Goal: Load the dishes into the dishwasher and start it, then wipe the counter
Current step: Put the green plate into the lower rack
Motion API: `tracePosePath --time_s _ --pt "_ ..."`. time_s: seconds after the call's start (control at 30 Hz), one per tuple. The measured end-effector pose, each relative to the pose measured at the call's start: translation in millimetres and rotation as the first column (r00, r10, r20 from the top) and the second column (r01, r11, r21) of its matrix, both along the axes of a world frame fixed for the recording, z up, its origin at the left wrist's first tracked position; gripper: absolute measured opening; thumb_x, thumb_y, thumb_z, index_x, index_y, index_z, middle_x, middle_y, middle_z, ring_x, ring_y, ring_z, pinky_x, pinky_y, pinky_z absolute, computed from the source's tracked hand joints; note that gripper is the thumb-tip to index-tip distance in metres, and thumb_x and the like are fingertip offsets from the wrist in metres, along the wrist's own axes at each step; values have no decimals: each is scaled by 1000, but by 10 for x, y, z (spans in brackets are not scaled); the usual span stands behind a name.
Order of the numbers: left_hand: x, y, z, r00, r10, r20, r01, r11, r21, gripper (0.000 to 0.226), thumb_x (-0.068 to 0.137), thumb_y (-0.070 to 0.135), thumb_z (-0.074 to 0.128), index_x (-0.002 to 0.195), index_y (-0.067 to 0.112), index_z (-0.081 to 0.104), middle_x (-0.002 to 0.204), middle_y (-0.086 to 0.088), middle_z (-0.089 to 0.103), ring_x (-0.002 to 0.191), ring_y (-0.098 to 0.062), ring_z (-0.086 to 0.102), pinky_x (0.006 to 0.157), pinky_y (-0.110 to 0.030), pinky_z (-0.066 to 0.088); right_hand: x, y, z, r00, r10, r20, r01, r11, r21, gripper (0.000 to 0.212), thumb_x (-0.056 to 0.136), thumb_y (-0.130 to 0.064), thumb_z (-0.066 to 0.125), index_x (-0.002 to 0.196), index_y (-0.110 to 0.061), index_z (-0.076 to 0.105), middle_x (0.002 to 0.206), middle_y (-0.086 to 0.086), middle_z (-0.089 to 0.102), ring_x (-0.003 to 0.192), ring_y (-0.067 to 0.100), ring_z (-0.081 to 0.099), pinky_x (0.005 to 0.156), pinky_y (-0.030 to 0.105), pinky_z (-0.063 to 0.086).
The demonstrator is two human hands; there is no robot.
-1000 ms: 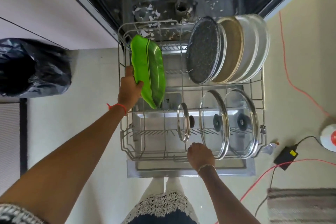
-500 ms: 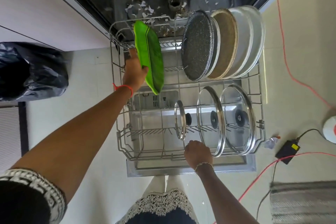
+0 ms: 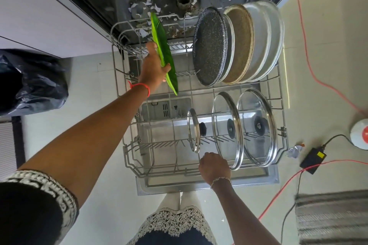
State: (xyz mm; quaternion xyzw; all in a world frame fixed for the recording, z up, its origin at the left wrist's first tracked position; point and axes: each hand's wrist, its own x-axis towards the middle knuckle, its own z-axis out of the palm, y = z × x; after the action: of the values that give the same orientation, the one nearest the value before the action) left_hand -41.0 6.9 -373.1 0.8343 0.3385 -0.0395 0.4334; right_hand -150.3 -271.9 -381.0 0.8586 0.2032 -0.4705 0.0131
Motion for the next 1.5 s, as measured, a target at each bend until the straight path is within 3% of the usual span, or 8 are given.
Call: tracePosePath --time_s 0.2,0.33,0.43,0.6,0.8,1.03,1.33,1.5 --pt "164 31 -55 999 -48 3 48 997 56 63 86 1 61 137 1 24 73 -1 48 61 -13 49 55 -15 47 -11 -3 -10 1000 12 12 -12 1000 5 33 95 -21 30 109 -7 57 109 8 62 105 23 58 84 31 46" --pt "216 61 -96 995 -87 -42 89 994 55 71 87 8 65 141 2 20 75 -6 50 73 -22 52 67 -36 50 -13 -17 -30 1000 22 13 -22 1000 12 34 96 -23 30 109 -8 57 109 7 62 105 22 57 84 31 46" --pt "211 18 -107 991 -102 -85 105 994 33 72 87 11 65 143 4 20 69 0 44 74 -27 53 67 -37 49 -20 -17 -31 999 32 16 -32 999 14 35 96 -25 29 110 -9 56 108 6 62 105 21 57 84 31 46" --pt "198 -22 -103 993 -81 -90 79 997 -22 70 88 9 62 144 7 20 91 -14 51 84 -33 59 77 -47 54 -19 -21 -41 999 40 16 -40 999 13 35 97 -26 29 110 -8 56 108 6 61 105 21 57 84 31 46" --pt "178 -25 -48 964 -187 -189 187 982 -16 80 92 16 57 150 6 3 123 -26 53 107 -35 56 89 -33 44 -27 -10 -27 999 40 24 -40 999 7 35 97 -26 29 110 -9 56 108 6 61 105 21 57 84 32 46" --pt "-192 -79 26 944 -233 -232 233 972 -30 95 88 22 62 147 0 -8 153 -25 15 140 -33 22 111 -28 17 -12 15 26 999 34 32 -34 999 -7 34 96 -23 30 110 -8 57 109 6 62 107 22 56 86 33 46" --pt "-464 -180 60 933 -280 -227 273 960 -62 89 91 30 58 149 6 -4 145 -27 31 130 -35 40 106 -36 32 -30 18 50 997 37 67 -36 999 -15 32 96 -21 31 107 -10 59 109 6 64 104 23 59 84 30 45" --pt "-269 -299 -165 963 -210 -167 200 977 -75 92 91 29 59 149 10 -9 112 -16 57 79 -29 57 89 -37 46 -53 -18 -38 993 71 90 -72 997 0 33 97 -22 28 108 -11 57 108 5 64 101 22 60 81 30 45"
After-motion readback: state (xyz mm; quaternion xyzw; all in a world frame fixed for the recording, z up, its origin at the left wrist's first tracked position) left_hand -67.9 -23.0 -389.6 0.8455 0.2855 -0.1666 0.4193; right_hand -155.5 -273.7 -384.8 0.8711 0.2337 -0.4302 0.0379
